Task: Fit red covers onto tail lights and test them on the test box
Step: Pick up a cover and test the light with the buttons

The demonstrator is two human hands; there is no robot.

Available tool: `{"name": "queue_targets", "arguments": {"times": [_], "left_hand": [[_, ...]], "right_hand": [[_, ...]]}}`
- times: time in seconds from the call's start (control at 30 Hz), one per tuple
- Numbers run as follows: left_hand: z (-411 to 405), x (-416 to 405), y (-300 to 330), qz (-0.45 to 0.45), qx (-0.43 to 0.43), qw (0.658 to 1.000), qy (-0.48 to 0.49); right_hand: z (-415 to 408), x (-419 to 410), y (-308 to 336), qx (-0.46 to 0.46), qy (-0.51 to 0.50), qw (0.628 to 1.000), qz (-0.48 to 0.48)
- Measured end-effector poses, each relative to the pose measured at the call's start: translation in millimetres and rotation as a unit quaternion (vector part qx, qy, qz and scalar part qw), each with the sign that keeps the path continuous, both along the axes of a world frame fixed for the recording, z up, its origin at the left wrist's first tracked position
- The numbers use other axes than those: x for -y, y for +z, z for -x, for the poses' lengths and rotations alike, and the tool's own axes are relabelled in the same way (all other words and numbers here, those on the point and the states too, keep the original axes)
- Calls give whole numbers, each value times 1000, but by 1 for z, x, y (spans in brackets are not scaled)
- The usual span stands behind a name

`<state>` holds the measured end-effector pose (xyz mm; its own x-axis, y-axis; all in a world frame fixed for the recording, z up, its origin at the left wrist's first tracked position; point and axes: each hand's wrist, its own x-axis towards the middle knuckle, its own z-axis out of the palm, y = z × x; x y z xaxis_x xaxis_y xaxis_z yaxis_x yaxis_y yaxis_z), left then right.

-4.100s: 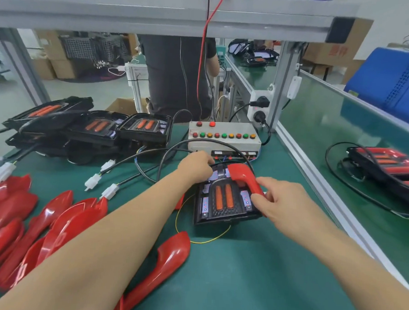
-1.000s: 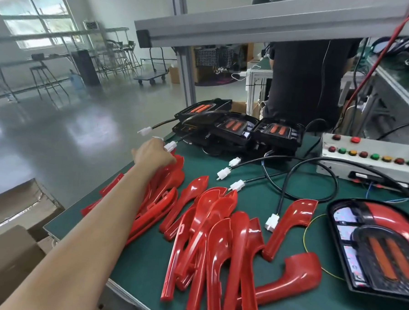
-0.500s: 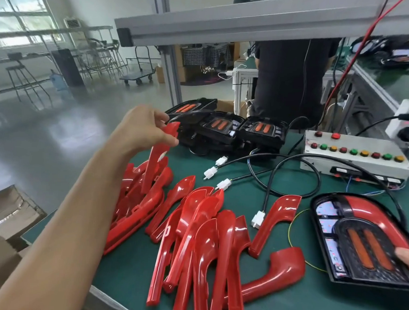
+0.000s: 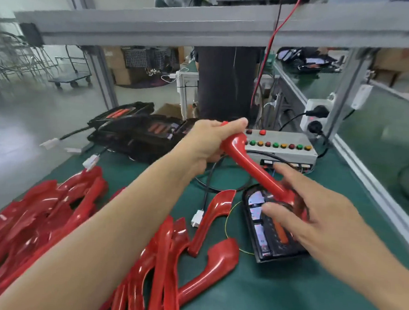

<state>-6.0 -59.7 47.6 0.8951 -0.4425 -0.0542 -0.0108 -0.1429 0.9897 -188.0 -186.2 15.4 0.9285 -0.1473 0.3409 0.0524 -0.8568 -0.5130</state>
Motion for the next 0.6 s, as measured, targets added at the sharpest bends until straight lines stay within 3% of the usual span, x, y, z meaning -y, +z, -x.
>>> {"name": "queue_targets", "arguments": {"times": [0.07, 0.2, 0.27, 0.33, 0.37, 0.43, 0.47, 0.53, 0.6], "left_hand": [[5, 23, -7, -2, -21, 1000, 6], [12, 51, -26, -8, -29, 999, -12], [13, 58, -31, -14, -30, 998, -51], [7, 61, -37, -40, -45, 996, -62], [2, 61, -42, -78, -35, 995, -53], [-5, 62, -59, -219, 42, 973, -52], [-5, 62, -67, -293, 72, 951, -69], [4, 64, -80, -383, 107, 913, -89], [7, 69, -83, -392, 129, 907, -82]], "right_hand": [[-1, 1, -2, 7, 7, 999, 44], [7, 12, -4, 43, -62, 968, 238], [10, 15, -12, 50, -73, 959, 268], [12, 22, -20, 29, -93, 975, 202], [12, 26, -23, 18, -107, 988, 114], [15, 33, -37, 16, -116, 989, -89], [16, 35, -43, 18, -122, 983, -137], [16, 34, -51, 14, -124, 983, -134], [17, 33, -57, 12, -120, 986, -114]]}}
